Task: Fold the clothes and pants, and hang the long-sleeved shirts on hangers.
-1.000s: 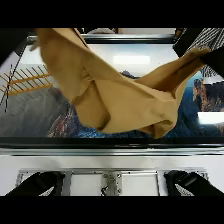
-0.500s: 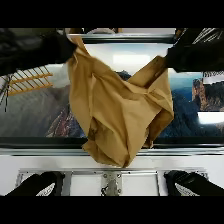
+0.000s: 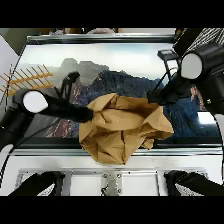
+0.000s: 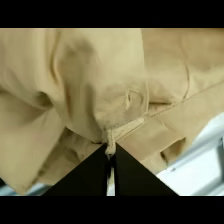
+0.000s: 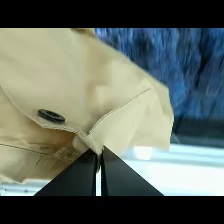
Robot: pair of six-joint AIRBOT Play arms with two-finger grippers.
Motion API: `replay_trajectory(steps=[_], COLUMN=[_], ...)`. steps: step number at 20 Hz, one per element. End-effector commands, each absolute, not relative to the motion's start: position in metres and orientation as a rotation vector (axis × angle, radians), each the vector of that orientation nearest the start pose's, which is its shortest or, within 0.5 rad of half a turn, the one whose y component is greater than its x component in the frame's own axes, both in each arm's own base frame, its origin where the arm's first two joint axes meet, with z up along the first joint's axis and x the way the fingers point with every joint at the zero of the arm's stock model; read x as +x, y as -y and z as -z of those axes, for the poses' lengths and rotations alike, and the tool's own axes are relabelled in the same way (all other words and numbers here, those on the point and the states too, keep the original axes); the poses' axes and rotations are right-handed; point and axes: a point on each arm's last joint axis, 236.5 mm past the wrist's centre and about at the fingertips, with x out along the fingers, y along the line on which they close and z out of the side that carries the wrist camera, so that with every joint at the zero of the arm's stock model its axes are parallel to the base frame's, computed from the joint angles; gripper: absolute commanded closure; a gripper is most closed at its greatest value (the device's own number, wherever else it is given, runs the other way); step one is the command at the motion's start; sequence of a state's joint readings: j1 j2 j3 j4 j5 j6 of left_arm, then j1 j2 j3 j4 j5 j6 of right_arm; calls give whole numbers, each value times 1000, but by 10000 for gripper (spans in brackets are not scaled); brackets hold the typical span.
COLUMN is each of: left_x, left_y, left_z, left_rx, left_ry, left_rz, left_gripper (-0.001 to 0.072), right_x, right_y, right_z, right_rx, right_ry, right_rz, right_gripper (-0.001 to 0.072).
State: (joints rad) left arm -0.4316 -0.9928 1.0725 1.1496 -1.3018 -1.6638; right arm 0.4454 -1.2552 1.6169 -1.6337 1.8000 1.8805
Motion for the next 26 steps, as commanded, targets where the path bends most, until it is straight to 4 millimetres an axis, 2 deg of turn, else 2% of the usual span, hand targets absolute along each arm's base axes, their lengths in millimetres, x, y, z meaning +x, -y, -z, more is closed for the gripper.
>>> replay_trajectory(steps=[1,4,9,16,17,18,19,23,26], left_x=[208,220,261,256,256,256,257,267,288], left_y=[219,215,208,219,219,218,216,194,155], left_z=[-52,-48,-56,-50,-52,-56,-61,-92,-117], left_rx=[-103,-124,-182,-103,-103,-105,-116,-181,-255], left_ry=[-1365,-1365,-1361,-1422,-1415,-1402,-1384,-1278,-1155], left_rz=[633,603,542,600,602,604,599,547,444], left_gripper=[689,689,689,688,526,169,-9,-1,-1], right_x=[260,262,264,264,264,264,264,264,264], right_y=[-122,-125,-126,-126,-126,-126,-126,-126,-126], right_z=[-109,-107,-107,-107,-107,-107,-107,-106,-106], right_rx=[-107,-103,-100,-100,-100,-100,-100,-101,-101], right_ry=[-1549,-1541,-1531,-1532,-1533,-1533,-1533,-1534,-1535], right_rz=[-24,-26,-30,-30,-30,-30,-30,-29,-29], right_gripper=[697,696,696,696,696,696,696,696,696])
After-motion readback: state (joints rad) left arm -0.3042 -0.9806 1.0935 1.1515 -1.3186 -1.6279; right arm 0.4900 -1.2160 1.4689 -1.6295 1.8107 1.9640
